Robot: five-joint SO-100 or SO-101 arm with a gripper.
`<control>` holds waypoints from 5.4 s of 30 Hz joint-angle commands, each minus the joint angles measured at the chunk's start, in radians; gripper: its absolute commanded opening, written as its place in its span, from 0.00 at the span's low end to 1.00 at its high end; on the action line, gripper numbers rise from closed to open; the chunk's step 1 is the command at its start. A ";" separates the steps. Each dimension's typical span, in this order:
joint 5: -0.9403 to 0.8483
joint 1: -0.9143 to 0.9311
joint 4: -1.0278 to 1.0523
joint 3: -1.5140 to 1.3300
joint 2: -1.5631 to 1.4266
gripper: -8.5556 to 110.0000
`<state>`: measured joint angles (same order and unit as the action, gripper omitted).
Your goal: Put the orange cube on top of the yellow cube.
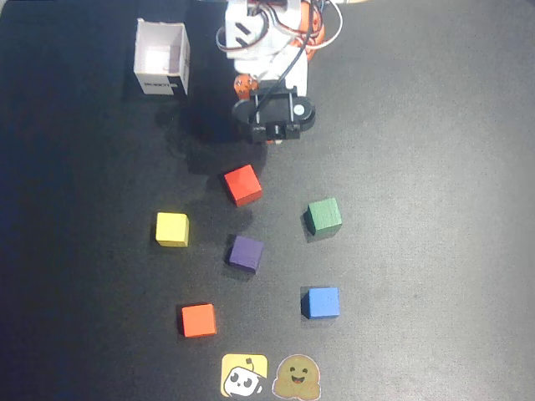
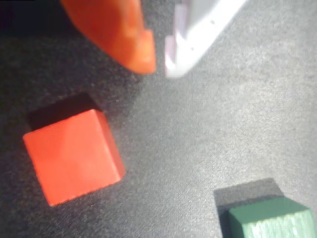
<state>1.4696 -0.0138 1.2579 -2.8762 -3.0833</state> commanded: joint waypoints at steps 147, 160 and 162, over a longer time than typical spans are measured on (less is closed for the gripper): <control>0.133 0.133 -0.025 1.990 2.146 0.21; 0.138 0.172 -0.046 1.957 2.171 0.24; 0.141 0.173 -0.048 1.947 2.171 0.24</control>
<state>1.5999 0.1503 1.2226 -0.9311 -0.9004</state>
